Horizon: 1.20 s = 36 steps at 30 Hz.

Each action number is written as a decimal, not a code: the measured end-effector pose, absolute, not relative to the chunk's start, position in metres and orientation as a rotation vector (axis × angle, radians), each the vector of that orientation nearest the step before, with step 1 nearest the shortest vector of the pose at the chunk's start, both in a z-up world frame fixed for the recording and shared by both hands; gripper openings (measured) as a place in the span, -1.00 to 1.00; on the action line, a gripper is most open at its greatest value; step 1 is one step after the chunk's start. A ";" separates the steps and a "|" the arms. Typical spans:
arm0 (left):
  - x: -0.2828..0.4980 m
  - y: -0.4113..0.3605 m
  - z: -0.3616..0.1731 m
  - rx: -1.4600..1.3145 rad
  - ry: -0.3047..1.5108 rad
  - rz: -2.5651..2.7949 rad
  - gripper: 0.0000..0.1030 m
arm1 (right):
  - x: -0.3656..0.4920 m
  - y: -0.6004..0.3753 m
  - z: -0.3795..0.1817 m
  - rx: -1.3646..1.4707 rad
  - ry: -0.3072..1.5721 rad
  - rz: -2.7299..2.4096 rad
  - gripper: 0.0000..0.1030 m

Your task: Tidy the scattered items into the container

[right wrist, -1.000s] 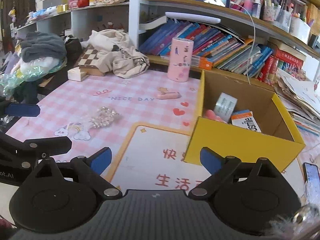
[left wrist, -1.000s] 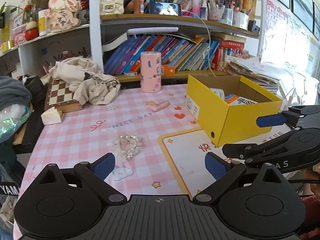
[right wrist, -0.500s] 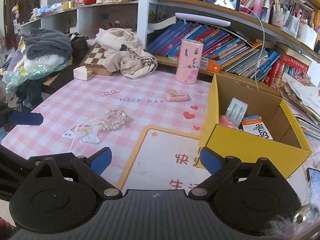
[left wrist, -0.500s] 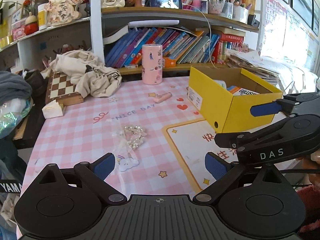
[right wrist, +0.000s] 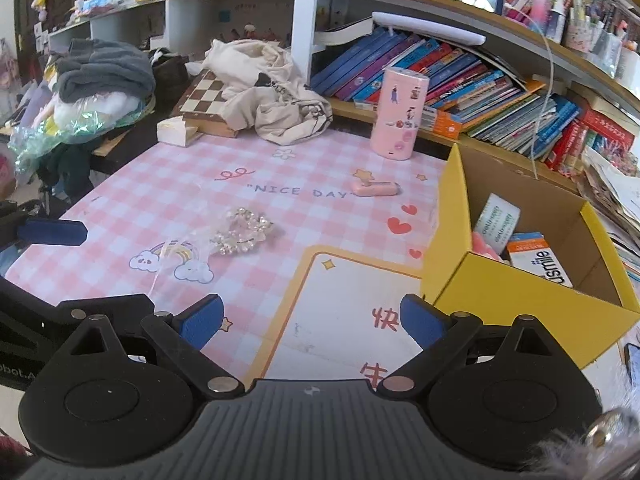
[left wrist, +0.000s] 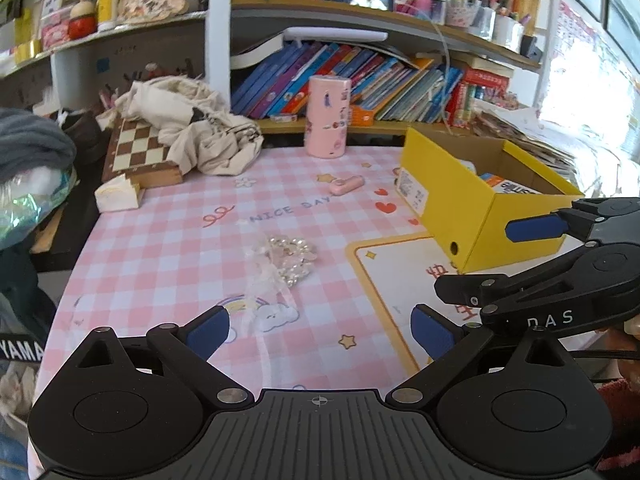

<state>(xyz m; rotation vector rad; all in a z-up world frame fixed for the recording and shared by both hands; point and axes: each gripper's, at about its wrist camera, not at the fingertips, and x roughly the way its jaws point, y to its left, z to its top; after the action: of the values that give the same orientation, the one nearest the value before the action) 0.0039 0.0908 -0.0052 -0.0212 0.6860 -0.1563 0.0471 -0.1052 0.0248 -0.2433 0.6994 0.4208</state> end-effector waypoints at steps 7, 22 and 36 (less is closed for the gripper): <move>0.023 0.097 -0.013 -0.036 0.705 -0.141 0.92 | 0.074 -0.098 0.020 -0.246 0.701 0.399 0.85; 0.084 0.102 -0.042 -0.041 0.723 -0.147 0.76 | 0.175 -0.082 0.000 -0.158 0.800 0.345 0.85; 0.141 0.108 -0.079 -0.040 0.815 -0.123 0.35 | 0.269 -0.054 -0.021 -0.102 0.862 0.302 0.85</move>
<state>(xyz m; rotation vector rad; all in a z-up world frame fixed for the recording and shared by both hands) 0.1406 0.1082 -0.0795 -0.0397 0.8147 -0.1231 0.2686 -0.0540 -0.0209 -0.1021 0.8622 0.3016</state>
